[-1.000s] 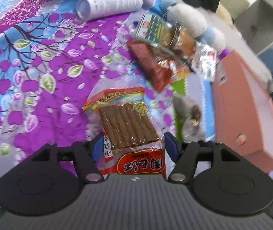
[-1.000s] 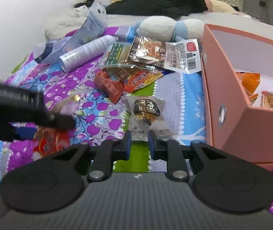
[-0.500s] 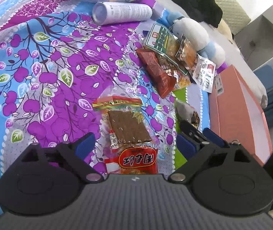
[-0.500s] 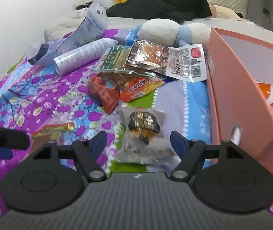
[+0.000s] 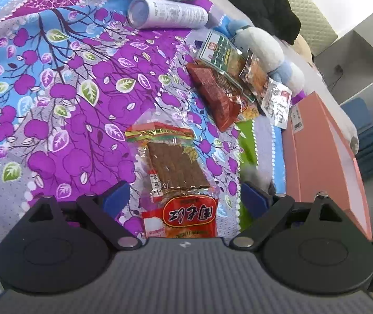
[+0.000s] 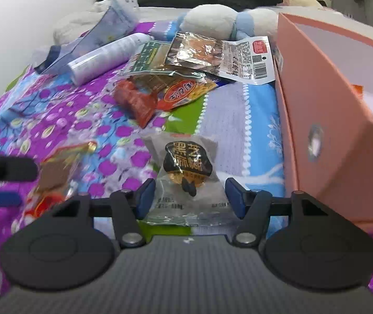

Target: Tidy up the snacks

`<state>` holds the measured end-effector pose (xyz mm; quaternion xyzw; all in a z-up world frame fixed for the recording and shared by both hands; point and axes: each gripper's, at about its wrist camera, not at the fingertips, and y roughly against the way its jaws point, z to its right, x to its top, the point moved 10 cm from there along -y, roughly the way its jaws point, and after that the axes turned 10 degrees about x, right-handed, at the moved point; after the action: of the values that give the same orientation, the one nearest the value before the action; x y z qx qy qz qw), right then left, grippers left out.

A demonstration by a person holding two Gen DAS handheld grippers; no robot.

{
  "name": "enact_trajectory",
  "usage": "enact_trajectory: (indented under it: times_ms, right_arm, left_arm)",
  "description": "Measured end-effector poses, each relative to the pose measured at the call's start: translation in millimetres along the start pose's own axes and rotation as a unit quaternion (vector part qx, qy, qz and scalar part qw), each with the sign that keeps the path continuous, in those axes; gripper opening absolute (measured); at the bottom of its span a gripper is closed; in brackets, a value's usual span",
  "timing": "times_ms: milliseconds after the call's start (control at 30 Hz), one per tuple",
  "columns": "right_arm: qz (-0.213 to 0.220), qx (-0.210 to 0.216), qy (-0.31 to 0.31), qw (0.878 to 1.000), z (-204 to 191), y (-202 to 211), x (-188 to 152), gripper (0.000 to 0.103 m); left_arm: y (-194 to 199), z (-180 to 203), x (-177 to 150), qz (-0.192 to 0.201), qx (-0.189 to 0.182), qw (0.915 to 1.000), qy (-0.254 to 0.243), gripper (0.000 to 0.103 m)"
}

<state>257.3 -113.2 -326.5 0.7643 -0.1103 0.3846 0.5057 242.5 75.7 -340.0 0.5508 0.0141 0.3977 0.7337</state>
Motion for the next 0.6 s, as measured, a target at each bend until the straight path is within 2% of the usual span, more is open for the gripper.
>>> enact_trajectory:
  times_ms: [167, 433, 500, 600]
  right_arm:
    - [-0.007, -0.017, 0.013, 1.0, -2, 20, -14, 0.058]
    - [-0.023, 0.001, 0.01, 1.0, -15, 39, -31, 0.059]
    - [-0.024, 0.018, -0.009, 1.0, -13, 40, -33, 0.073]
    - [-0.024, 0.018, -0.021, 0.999, -8, 36, -32, 0.078]
  left_arm:
    - [-11, 7, -1, 0.003, 0.007, 0.9998, -0.018, 0.093]
    - [-17, 14, -1, 0.014, 0.029, 0.9987, -0.04, 0.093]
    - [-19, 14, -1, 0.015, 0.032, 0.9985, -0.042, 0.093]
    - [-22, 18, 1, 0.018, 0.04, 0.9977, -0.051, 0.093]
